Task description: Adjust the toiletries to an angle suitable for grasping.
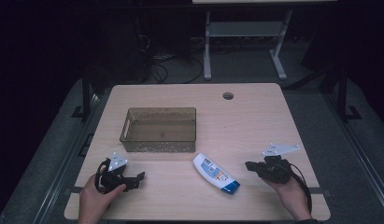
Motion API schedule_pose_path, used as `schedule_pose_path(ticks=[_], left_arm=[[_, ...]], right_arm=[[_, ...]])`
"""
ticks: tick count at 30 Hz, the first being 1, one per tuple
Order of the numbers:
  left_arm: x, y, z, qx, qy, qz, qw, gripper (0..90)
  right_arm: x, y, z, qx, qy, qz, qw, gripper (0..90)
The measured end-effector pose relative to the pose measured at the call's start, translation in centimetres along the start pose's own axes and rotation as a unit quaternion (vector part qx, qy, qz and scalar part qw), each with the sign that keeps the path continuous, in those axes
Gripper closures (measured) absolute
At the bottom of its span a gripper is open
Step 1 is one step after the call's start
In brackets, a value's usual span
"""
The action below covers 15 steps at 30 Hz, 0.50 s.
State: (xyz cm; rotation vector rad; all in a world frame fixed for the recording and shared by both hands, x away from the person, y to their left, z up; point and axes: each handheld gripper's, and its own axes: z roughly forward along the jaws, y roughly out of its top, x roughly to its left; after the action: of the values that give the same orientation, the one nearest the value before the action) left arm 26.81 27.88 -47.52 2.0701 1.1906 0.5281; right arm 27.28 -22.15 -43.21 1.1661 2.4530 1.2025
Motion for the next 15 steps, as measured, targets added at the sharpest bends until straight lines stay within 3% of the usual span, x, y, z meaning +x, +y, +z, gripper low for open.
schedule_pose_path(ticks=[15], left_arm=[[0.0, 0.0, 0.0, 0.0, 0.0, 0.0, 1.0, 12.8]], right_arm=[[3.6, 1.0, 1.2, -0.002, 0.056, -0.037, 0.9977, 89.5]])
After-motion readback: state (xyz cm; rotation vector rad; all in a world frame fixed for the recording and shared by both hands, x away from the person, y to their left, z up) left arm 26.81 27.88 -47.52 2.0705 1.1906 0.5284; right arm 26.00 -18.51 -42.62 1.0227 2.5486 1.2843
